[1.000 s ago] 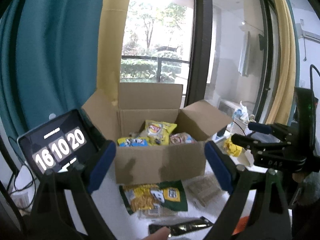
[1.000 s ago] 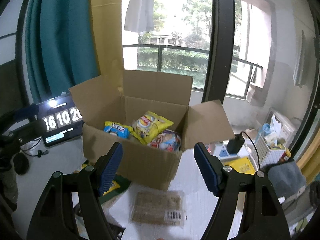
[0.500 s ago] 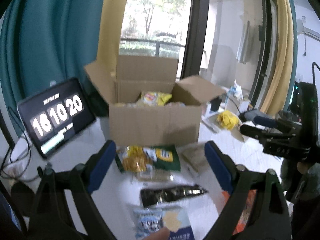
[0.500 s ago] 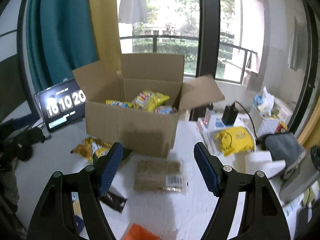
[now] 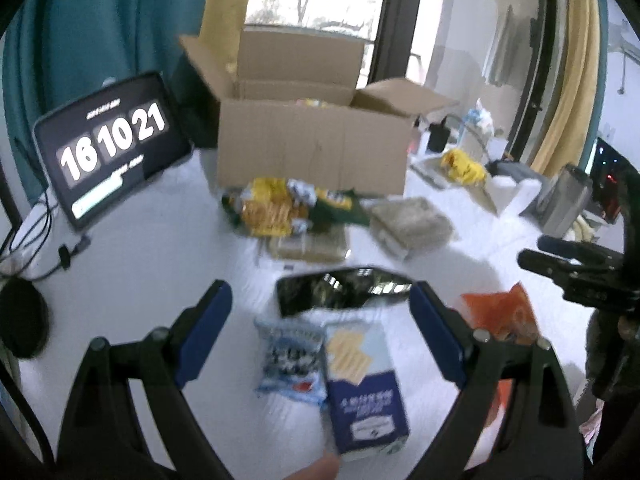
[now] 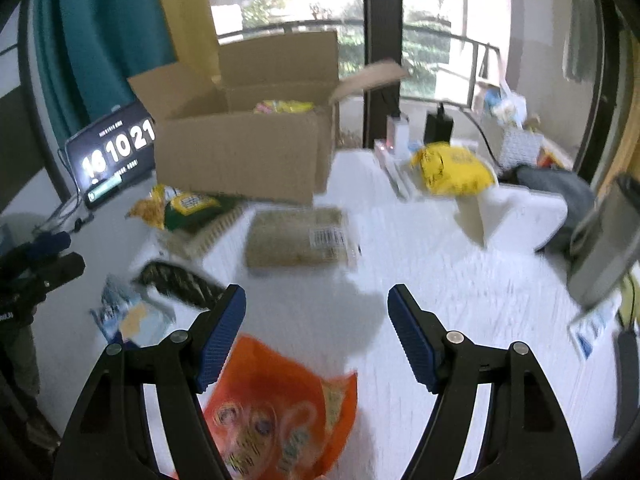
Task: Organize snacks
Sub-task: 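Grasp the orange bag with the right tool while the left tool grasps the blue-and-white bag, then carry the orange bag and blue-and-white bag into the box and release both, then grasp the green waffle snack bag from the table with the right tool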
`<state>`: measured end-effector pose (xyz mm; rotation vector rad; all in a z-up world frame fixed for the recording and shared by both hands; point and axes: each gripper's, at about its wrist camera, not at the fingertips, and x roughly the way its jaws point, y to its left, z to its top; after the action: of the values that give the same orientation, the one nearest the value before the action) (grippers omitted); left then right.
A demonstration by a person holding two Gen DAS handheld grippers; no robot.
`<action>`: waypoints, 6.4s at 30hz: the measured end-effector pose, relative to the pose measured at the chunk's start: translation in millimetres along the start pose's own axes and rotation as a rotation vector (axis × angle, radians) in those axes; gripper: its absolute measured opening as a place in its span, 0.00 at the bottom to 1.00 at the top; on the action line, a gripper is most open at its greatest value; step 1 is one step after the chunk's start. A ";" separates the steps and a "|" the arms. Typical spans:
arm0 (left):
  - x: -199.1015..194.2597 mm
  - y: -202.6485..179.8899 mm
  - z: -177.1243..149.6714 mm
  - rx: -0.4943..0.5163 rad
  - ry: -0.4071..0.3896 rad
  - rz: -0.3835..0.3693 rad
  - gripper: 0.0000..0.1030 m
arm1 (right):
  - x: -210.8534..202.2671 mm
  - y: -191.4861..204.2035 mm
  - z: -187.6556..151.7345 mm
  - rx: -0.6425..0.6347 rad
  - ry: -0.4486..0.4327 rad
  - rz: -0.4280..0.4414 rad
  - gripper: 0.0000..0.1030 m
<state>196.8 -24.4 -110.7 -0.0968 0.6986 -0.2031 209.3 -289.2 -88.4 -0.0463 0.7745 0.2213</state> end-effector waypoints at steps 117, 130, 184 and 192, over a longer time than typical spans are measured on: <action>141.5 62.5 247.4 0.023 -0.193 0.073 0.71 | 171.9 52.8 270.3 -0.071 -0.211 0.223 0.63; 90.2 55.0 230.1 0.010 -0.239 0.077 0.71 | 127.3 52.0 260.8 -0.095 -0.241 0.193 0.63; 22.3 116.1 50.8 -0.174 -0.087 0.147 0.80 | 165.8 156.1 86.7 -0.286 0.109 0.244 0.47; 30.9 96.0 48.5 -0.157 -0.056 0.128 0.81 | 137.5 145.7 82.7 -0.305 0.068 0.288 0.38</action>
<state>265.9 63.6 -108.1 -0.2066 0.6615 -0.0228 330.2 -112.0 -119.4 -0.2320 0.8089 0.6130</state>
